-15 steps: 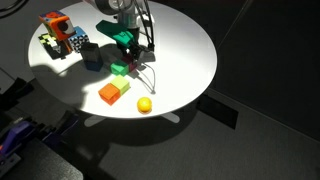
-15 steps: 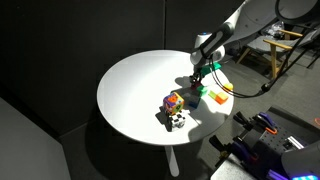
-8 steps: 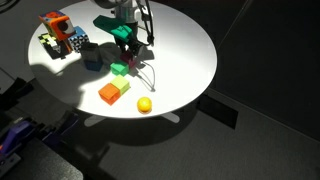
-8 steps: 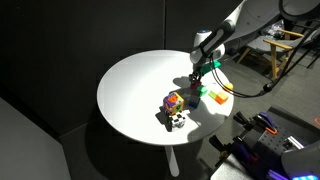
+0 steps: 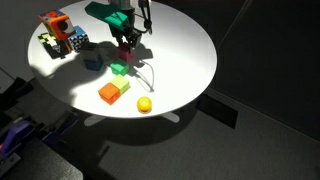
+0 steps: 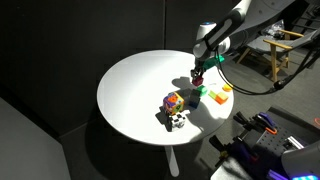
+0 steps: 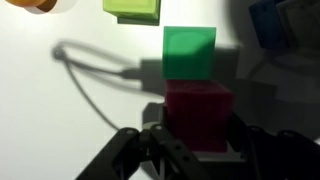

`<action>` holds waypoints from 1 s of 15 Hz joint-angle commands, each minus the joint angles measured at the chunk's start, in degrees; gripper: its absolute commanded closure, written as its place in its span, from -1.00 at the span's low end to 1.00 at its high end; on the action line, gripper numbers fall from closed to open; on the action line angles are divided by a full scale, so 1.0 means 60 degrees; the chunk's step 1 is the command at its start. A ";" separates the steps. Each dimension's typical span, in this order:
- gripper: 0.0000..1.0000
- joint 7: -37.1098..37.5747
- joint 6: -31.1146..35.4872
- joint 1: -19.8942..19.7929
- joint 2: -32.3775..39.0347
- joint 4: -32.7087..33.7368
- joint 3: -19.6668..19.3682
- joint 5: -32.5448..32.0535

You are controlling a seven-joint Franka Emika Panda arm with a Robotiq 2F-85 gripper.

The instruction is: Push the pink and green blocks backwards then put the pink block on top of the grey block

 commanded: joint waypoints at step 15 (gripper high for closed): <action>0.41 -0.1262 -0.1190 0.0210 -0.3759 -0.3109 0.0145 -0.1287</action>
